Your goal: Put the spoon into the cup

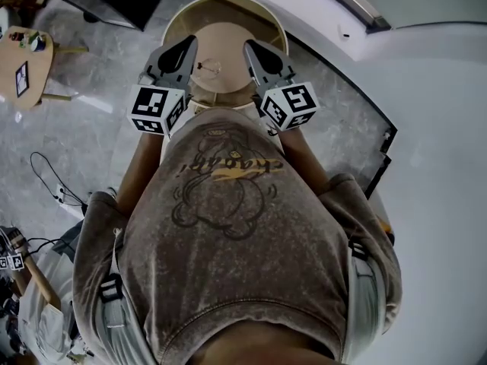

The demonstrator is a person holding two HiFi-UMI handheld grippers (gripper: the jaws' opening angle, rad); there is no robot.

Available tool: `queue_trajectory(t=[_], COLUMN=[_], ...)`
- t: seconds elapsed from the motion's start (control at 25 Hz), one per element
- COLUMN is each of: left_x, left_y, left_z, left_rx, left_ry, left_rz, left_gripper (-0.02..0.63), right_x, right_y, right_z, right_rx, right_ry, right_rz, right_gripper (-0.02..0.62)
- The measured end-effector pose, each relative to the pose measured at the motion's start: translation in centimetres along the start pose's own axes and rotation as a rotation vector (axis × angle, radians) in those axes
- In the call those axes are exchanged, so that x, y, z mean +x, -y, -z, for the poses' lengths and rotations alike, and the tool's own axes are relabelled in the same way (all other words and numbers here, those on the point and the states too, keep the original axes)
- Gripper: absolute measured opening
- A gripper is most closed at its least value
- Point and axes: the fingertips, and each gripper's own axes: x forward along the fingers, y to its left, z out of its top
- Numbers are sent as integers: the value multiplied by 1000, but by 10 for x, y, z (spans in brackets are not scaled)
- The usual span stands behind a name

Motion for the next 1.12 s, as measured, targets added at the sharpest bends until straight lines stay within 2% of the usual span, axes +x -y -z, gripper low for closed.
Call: queue_trajectory(t=[0.56,1.12], left_x=[-6,5], left_y=[1,1], left_z=[-5,7], left_rx=[-39,-48], left_ry=[4,-55], left_rz=[5,-21], left_gripper=[18,18], right_x=[-1,0], right_y=[-14,-6], right_z=[-7,-3], right_rx=[-2,13], right_ry=[4,-18], right_rz=[-37,-76], right_gripper=[20,20])
